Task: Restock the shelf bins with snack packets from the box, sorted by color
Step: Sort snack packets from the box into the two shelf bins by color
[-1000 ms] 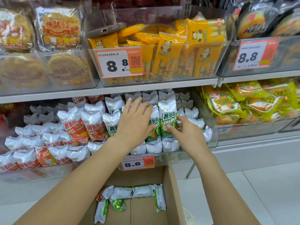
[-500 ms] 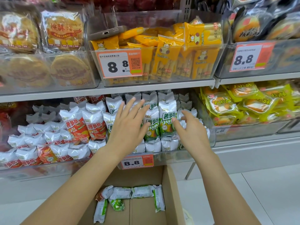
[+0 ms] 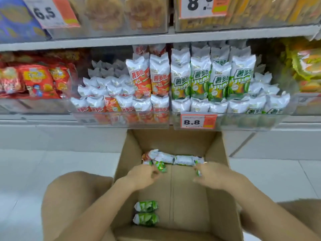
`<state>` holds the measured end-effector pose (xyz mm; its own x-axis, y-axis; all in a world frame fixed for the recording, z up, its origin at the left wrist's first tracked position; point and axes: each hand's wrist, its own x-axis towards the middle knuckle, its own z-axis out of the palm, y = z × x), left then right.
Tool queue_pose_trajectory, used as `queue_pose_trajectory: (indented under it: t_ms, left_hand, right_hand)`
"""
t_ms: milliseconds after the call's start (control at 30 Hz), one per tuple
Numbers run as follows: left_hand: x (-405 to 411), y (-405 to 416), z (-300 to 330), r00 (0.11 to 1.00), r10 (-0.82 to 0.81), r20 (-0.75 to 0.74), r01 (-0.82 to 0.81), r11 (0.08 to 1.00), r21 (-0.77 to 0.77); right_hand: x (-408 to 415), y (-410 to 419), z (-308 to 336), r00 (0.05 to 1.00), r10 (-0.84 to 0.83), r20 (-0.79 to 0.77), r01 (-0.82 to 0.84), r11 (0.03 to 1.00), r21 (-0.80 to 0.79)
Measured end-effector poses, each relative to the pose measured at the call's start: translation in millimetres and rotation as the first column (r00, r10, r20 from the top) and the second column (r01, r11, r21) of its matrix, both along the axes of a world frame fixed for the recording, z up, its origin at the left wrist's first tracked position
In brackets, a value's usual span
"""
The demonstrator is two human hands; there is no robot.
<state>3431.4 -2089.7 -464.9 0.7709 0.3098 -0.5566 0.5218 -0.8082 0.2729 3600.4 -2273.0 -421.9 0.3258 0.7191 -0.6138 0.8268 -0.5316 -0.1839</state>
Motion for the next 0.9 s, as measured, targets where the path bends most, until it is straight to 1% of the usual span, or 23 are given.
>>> queue_pose_trajectory:
  t_ms: [33, 67, 100, 200, 333, 400, 467, 567, 667, 733, 833, 900]
  left_hand:
    - [-8.4, 6.7, -12.4, 0.996, 0.040, -0.084, -0.042, 0.999, -0.029]
    - [-15.8, 12.3, -24.9, 0.988, 0.067, -0.142, -0.074, 0.996, -0.044]
    - [-22.1, 16.7, -36.5, 0.978, 0.089, -0.190, -0.100, 0.994, -0.049]
    - [-34.5, 24.3, -69.5, 0.948, 0.117, -0.297, -0.140, 0.988, -0.058]
    - [-38.6, 28.4, -113.1, 0.897, 0.093, -0.432, -0.131, 0.990, -0.060]
    - [-34.5, 28.5, -137.4, 0.883, 0.070, -0.465, -0.104, 0.993, -0.050]
    - [-30.7, 23.1, -160.6, 0.861, 0.041, -0.508, -0.081, 0.995, -0.058]
    - [-29.2, 16.3, -188.4, 0.832, 0.030, -0.555, -0.107, 0.989, -0.106]
    - [-32.7, 15.9, -210.3, 0.830, 0.039, -0.556, -0.143, 0.979, -0.144]
    - [-34.3, 19.2, -221.9, 0.831, 0.027, -0.556, -0.125, 0.982, -0.140]
    - [-35.8, 24.4, -236.6, 0.827, -0.006, -0.562, -0.095, 0.984, -0.150]
    - [-39.4, 25.6, -244.1, 0.813, 0.000, -0.582, -0.138, 0.971, -0.193]
  right_hand:
    - [-8.4, 2.5, -19.2, 0.999, 0.022, -0.033, -0.025, 0.994, -0.102]
    - [-14.9, 5.6, -35.9, 0.998, 0.028, -0.058, -0.037, 0.986, -0.162]
    - [-19.5, 9.4, -50.9, 0.997, 0.022, -0.072, -0.034, 0.983, -0.178]
    - [-26.4, 25.1, -87.6, 0.995, -0.009, -0.096, -0.006, 0.989, -0.146]
    - [-38.0, 41.3, -143.2, 0.965, -0.141, -0.221, 0.098, 0.976, -0.195]
    - [-49.3, 46.9, -172.4, 0.932, -0.222, -0.286, 0.158, 0.961, -0.228]
    - [-67.4, 47.8, -204.1, 0.892, -0.301, -0.339, 0.199, 0.932, -0.302]
    - [-99.6, 44.8, -241.0, 0.817, -0.406, -0.410, 0.247, 0.888, -0.388]
    - [-124.8, 44.9, -261.5, 0.764, -0.422, -0.488, 0.211, 0.878, -0.430]
    - [-140.1, 47.6, -272.1, 0.727, -0.419, -0.544, 0.190, 0.884, -0.428]
    - [-158.5, 50.5, -288.3, 0.708, -0.389, -0.589, 0.143, 0.896, -0.420]
    - [-164.3, 52.5, -293.1, 0.691, -0.403, -0.600, 0.141, 0.889, -0.435]
